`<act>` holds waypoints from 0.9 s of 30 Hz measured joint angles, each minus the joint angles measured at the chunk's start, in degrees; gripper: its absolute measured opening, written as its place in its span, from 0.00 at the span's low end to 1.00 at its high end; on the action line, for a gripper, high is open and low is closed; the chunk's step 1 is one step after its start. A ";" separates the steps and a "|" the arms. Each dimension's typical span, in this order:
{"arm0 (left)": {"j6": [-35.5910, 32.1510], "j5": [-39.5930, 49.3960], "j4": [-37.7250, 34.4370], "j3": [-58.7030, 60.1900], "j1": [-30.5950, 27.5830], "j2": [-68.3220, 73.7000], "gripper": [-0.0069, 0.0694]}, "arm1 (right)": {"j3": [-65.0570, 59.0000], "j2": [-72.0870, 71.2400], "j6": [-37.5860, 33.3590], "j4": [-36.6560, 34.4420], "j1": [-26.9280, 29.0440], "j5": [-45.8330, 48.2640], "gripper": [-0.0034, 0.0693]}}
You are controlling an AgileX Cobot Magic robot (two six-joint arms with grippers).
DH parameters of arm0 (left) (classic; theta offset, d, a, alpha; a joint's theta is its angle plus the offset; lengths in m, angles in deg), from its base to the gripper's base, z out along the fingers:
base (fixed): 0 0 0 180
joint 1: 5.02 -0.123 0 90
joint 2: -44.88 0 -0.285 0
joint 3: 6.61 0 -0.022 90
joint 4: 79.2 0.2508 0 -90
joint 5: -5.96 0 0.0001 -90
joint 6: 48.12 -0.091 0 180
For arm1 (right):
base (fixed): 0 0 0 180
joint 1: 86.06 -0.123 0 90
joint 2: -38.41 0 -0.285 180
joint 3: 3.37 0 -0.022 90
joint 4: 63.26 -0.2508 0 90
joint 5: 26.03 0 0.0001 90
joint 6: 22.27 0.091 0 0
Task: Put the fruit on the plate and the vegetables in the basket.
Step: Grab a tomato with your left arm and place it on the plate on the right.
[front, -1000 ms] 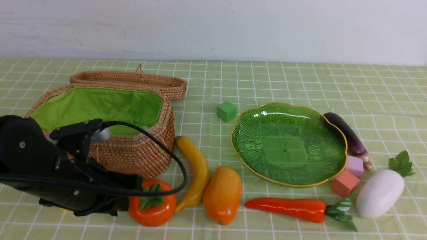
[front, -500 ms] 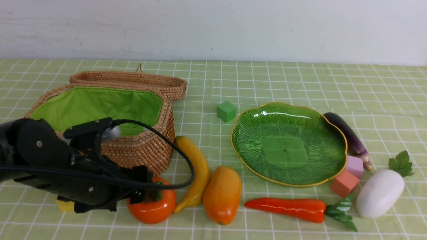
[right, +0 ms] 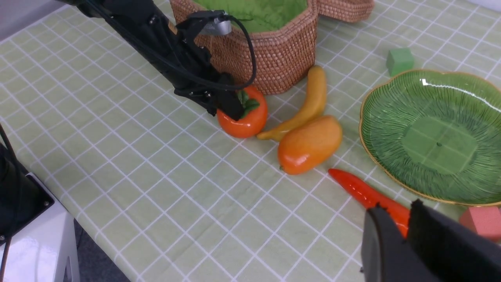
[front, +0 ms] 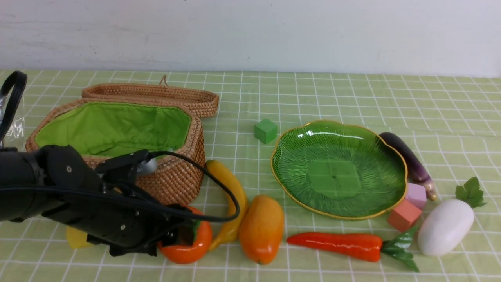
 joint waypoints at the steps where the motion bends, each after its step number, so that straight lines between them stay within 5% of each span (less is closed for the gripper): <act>1: 0.00 0.69 -0.08 0.01 0.00 -0.07 0.59 | 0.00 0.00 0.00 0.00 0.00 0.00 0.20; 3: -0.07 1.39 0.07 0.01 0.00 -0.15 0.47 | 0.00 0.00 0.00 0.00 0.00 0.00 0.20; 5: -0.17 1.68 1.98 0.11 0.00 0.00 0.21 | 0.00 0.00 0.00 0.00 0.00 0.00 0.20; 8: -0.23 2.06 3.81 0.29 -0.07 0.41 0.07 | 0.00 0.00 0.00 0.00 0.00 0.00 0.20; 23: 2.38 8.21 9.64 0.29 -0.07 -7.74 0.08 | 0.00 0.00 0.00 0.00 0.00 0.00 0.21; 27: 2.53 10.24 9.79 0.29 -0.07 -10.00 0.21 | 0.00 0.00 0.00 0.00 0.00 0.00 0.21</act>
